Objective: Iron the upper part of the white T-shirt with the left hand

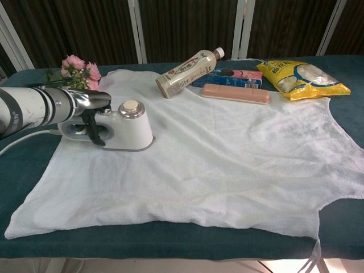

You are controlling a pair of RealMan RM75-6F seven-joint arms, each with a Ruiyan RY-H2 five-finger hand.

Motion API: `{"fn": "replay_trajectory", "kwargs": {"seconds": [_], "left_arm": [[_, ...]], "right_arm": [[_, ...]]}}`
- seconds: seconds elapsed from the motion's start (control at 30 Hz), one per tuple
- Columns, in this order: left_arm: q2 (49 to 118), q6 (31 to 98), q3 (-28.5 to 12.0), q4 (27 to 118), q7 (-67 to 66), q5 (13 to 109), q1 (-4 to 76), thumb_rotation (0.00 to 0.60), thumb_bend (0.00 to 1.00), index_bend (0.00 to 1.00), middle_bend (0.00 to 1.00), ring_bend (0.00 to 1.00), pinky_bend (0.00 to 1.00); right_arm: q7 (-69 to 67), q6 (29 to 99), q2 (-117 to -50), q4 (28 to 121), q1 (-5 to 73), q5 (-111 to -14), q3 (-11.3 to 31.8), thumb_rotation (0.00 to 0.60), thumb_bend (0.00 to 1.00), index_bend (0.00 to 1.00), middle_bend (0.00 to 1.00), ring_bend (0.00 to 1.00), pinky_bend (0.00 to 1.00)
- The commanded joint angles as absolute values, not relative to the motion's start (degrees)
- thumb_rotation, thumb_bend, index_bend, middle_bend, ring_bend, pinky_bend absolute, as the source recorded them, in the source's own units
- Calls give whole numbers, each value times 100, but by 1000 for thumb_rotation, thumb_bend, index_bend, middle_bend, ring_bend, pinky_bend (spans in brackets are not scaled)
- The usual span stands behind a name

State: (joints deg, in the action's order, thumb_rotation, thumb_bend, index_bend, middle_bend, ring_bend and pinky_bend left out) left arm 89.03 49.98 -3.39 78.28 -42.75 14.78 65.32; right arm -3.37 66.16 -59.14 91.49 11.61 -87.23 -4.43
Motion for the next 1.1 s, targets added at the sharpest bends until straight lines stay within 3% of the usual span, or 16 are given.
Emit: {"fn": "replay_trajectory", "kwargs": {"seconds": [0.03, 0.47, 0.83, 1.1], "left_arm": [[8794, 5035, -237, 7787, -4644, 982, 6624, 600, 482, 998, 793, 790, 669], [8716, 4544, -548, 7052, -4601, 242, 6536, 600, 481, 998, 793, 791, 670], [8464, 4267, -676, 7969, -4152, 1002, 6439, 600, 481, 998, 793, 790, 669], [8193, 4227, -527, 8943, -3852, 1716, 6353, 600, 481, 998, 793, 791, 669]], "right_arm": [[-334, 6619, -5913, 9148, 1160, -8724, -443, 600, 314, 0, 0, 0, 0], [-376, 6657, -5889, 9153, 1150, -8777, -466, 600, 314, 0, 0, 0, 0], [-371, 6684, -5887, 9160, 1140, -8800, -476, 600, 314, 0, 0, 0, 0], [-416, 6735, -5873, 9147, 1114, -8814, -480, 600, 314, 0, 0, 0, 0]]}}
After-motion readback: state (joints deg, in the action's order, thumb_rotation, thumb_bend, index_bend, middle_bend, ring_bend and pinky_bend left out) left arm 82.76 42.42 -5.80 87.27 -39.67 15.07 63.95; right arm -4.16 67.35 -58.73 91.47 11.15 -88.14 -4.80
